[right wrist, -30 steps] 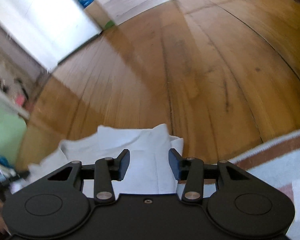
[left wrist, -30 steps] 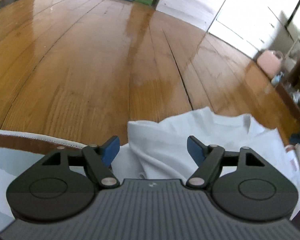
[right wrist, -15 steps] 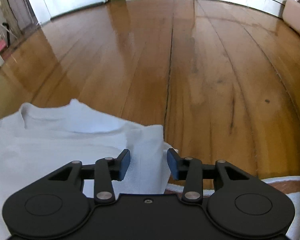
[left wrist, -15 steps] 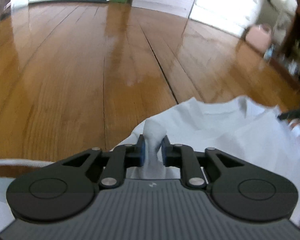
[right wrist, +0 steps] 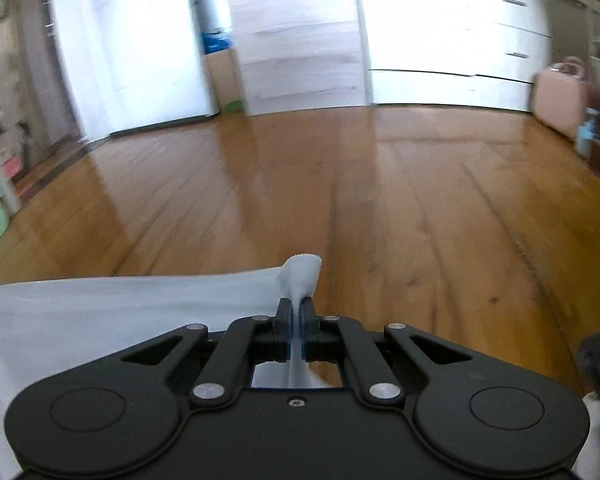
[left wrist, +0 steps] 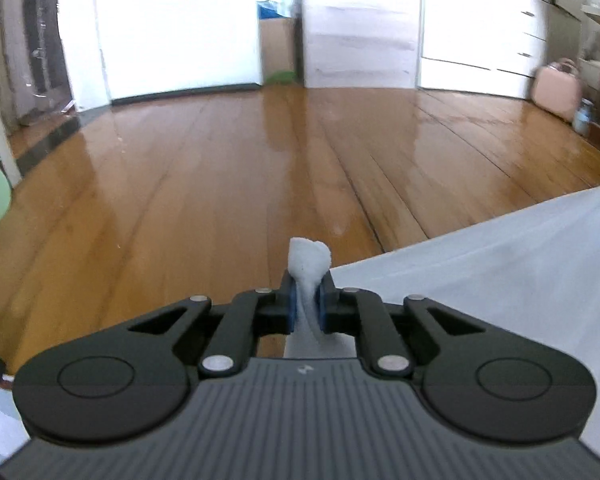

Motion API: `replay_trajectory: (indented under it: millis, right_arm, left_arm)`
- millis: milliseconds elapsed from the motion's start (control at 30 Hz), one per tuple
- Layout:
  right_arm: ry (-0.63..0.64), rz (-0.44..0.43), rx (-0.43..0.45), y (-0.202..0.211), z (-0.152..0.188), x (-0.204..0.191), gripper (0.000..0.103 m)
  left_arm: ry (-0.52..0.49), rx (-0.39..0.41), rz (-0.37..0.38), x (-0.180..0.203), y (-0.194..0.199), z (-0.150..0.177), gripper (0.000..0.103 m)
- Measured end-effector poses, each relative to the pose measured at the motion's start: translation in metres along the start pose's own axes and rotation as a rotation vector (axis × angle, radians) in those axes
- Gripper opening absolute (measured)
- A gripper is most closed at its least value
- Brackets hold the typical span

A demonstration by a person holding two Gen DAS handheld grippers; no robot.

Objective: Fold clothes
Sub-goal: 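Lower the shirt onto the rug and open both grippers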

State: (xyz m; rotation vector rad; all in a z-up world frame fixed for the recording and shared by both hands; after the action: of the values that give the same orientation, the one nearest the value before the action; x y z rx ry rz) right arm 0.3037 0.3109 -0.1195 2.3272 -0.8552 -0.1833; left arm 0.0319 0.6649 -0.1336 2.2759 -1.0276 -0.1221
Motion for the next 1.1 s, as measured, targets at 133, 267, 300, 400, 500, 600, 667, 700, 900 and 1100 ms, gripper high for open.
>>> replay_trajectory:
  millis: [133, 267, 300, 400, 500, 600, 667, 700, 900, 1100]
  right_arm:
    - [-0.003, 0.202, -0.249, -0.048, 0.017, 0.003, 0.025]
    - [-0.108, 0.023, -0.2, -0.026, 0.041, -0.006, 0.025]
    - [-0.113, -0.061, -0.186, -0.016, 0.045, -0.012, 0.025]
    - [-0.03, -0.295, -0.165, 0.015, 0.06, -0.043, 0.034]
    - [0.149, -0.348, -0.188, 0.035, 0.085, -0.067, 0.046]
    - [0.281, -0.218, -0.232, 0.043, 0.116, -0.06, 0.041]
    - [0.368, -0.131, -0.261, 0.049, 0.136, -0.054, 0.043]
    - [0.395, -0.08, -0.258, 0.054, 0.141, -0.049, 0.058]
    - [0.12, 0.12, -0.19, 0.1, 0.143, -0.014, 0.055]
    - [0.125, -0.063, -0.119, 0.12, 0.145, -0.057, 0.055]
  left_arm:
    - [-0.096, -0.086, -0.248, -0.008, -0.048, 0.016, 0.062]
    - [-0.014, -0.056, -0.182, -0.015, -0.003, 0.034, 0.062]
    - [0.041, -0.067, -0.104, -0.015, 0.011, 0.04, 0.065]
    - [0.059, -0.16, -0.034, -0.013, 0.024, 0.064, 0.066]
    - [-0.02, -0.215, -0.182, -0.023, 0.018, 0.093, 0.066]
    - [0.016, -0.233, -0.253, -0.043, 0.016, 0.109, 0.066]
    - [-0.016, -0.22, -0.361, -0.053, 0.023, 0.107, 0.06]
    - [-0.06, -0.199, -0.457, -0.059, 0.032, 0.109, 0.054]
    - [0.33, -0.189, -0.241, -0.085, 0.095, 0.106, 0.054]
    - [0.205, -0.228, -0.034, -0.015, 0.103, 0.119, 0.061]
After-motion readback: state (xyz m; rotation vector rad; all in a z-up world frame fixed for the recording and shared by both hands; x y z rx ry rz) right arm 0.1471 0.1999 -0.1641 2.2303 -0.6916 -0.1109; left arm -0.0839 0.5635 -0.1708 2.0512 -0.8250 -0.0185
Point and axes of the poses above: each gripper's, at about its wrist camera, not at the fingertips, and y roughly against the way its jaws point, x to its right, z to its underside, the point moved 5 cm from there along -y, roughly the way its jaws point, and after that the axes turned 15 degrees about y, right-handed, at the moved point
